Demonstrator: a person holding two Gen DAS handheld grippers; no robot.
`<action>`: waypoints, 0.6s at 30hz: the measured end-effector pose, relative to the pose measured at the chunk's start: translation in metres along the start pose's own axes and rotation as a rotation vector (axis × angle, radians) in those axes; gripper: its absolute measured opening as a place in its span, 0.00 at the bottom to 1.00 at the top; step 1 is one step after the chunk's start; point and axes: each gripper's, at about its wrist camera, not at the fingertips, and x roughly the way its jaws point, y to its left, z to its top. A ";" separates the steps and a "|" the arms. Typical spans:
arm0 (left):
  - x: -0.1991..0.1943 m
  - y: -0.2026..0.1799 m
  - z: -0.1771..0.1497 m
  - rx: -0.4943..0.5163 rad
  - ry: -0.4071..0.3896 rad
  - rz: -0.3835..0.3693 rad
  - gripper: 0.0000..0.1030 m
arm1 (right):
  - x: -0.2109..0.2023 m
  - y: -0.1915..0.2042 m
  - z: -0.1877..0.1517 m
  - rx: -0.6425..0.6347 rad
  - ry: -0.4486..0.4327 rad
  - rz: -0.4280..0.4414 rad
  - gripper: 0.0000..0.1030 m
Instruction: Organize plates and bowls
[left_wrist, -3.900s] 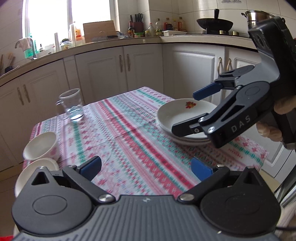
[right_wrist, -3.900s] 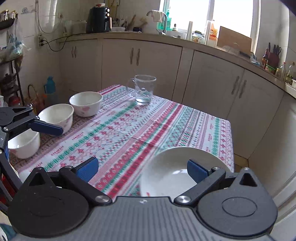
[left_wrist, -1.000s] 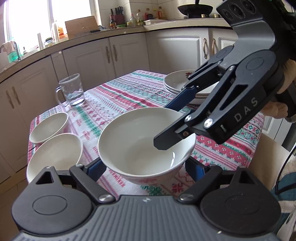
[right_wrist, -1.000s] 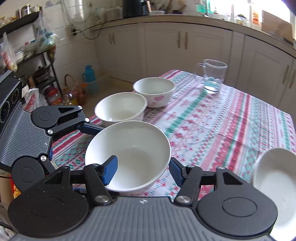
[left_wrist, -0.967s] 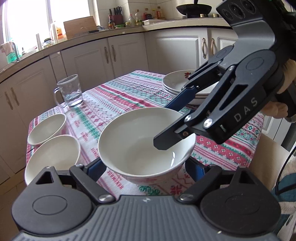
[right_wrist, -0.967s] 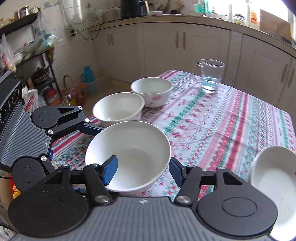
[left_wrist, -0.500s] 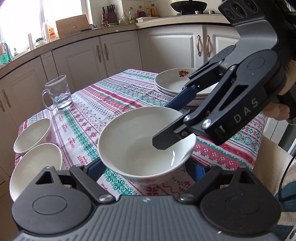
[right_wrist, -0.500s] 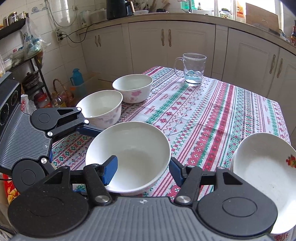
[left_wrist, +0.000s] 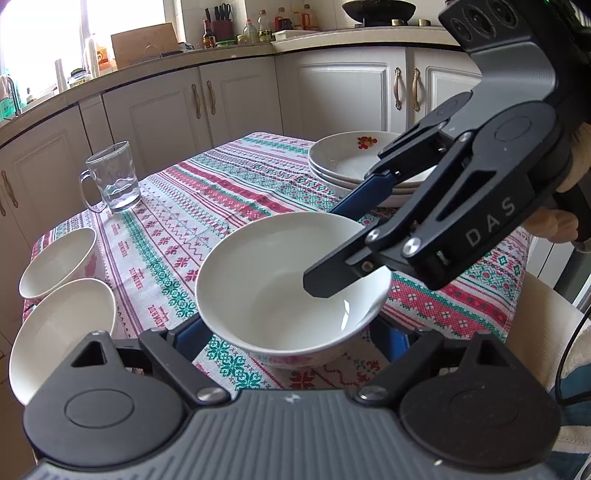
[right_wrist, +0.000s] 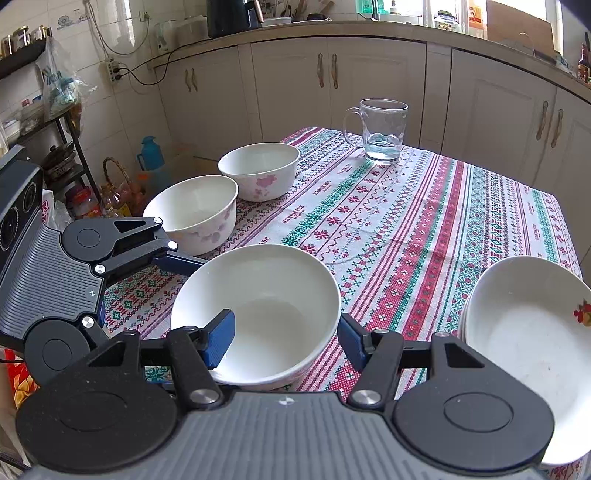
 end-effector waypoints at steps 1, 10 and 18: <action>0.000 0.000 0.000 0.001 -0.001 0.000 0.89 | 0.000 0.000 0.000 0.000 0.001 0.000 0.65; 0.001 -0.001 0.001 -0.001 0.000 -0.006 0.89 | 0.001 -0.002 0.000 0.006 0.004 -0.004 0.65; 0.004 -0.001 0.003 -0.005 -0.002 -0.013 0.89 | 0.000 -0.005 0.000 0.015 0.005 -0.009 0.67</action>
